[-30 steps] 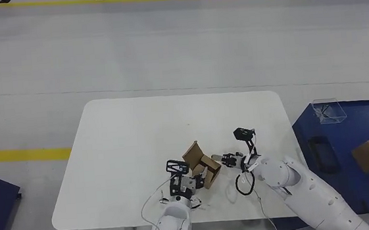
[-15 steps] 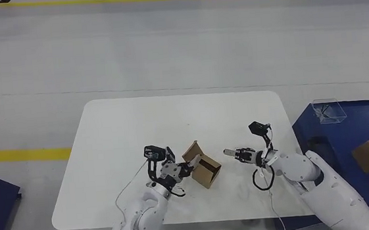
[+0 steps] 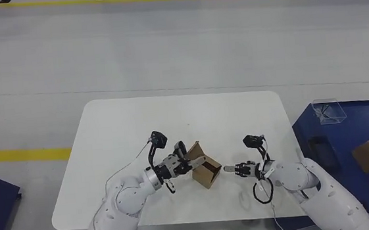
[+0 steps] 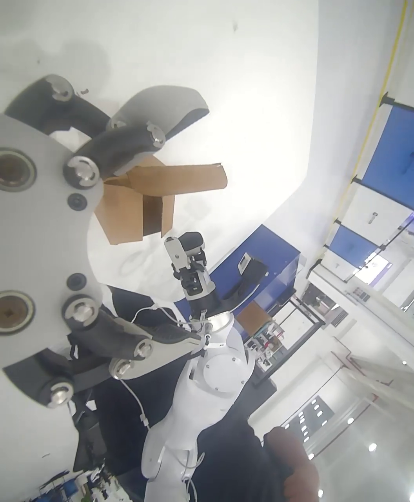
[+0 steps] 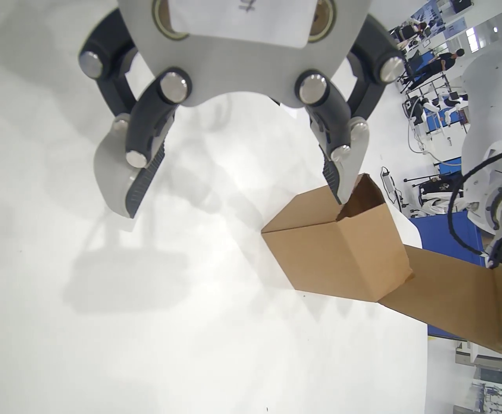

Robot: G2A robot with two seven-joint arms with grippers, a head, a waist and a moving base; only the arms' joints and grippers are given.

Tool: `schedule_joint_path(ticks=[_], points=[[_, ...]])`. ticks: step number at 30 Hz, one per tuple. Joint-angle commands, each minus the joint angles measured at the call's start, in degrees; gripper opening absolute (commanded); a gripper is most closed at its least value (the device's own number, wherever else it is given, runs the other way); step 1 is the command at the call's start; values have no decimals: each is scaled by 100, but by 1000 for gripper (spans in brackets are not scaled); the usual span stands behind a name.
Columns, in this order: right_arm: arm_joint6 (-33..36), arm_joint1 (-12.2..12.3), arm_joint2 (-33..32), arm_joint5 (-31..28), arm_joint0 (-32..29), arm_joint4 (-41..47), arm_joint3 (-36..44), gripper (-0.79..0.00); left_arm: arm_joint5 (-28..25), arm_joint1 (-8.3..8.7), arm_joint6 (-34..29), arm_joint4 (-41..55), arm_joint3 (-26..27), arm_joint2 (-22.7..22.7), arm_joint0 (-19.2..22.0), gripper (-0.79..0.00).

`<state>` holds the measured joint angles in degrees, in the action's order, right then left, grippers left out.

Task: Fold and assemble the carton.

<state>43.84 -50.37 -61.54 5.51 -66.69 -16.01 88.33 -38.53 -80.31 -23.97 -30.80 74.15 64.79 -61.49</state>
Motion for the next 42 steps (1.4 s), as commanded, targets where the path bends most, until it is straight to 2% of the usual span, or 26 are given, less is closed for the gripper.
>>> schedule_joint_path(ticks=[1, 6, 12, 21, 28, 36, 42], points=[[-5, -17, 37, 26, 16, -50, -15, 0, 76, -6, -123, 88, -148, -44, 138, 0], [-117, -62, 113, 67, 46, -188, -64, 0, 191, -19, -313, 125, -353, -193, 359, 0], [-206, -112, 157, 68, 71, -250, -110, 0, 175, -29, -311, 136, -419, -348, 413, 0], [-278, -169, 137, 60, 108, -282, -188, 0, -89, -26, -419, 37, -80, -690, 236, 0], [-235, -207, 140, 32, 113, -311, -211, 0, 289, -29, -100, -630, 318, -943, -2, 0], [-186, -243, 114, 8, 105, -318, -228, 0, 758, -68, 407, -1296, 315, -1202, -66, 0], [-135, -244, -10, -6, 86, -326, -220, 0, 904, -50, 656, -1490, 426, -1167, -142, 0]])
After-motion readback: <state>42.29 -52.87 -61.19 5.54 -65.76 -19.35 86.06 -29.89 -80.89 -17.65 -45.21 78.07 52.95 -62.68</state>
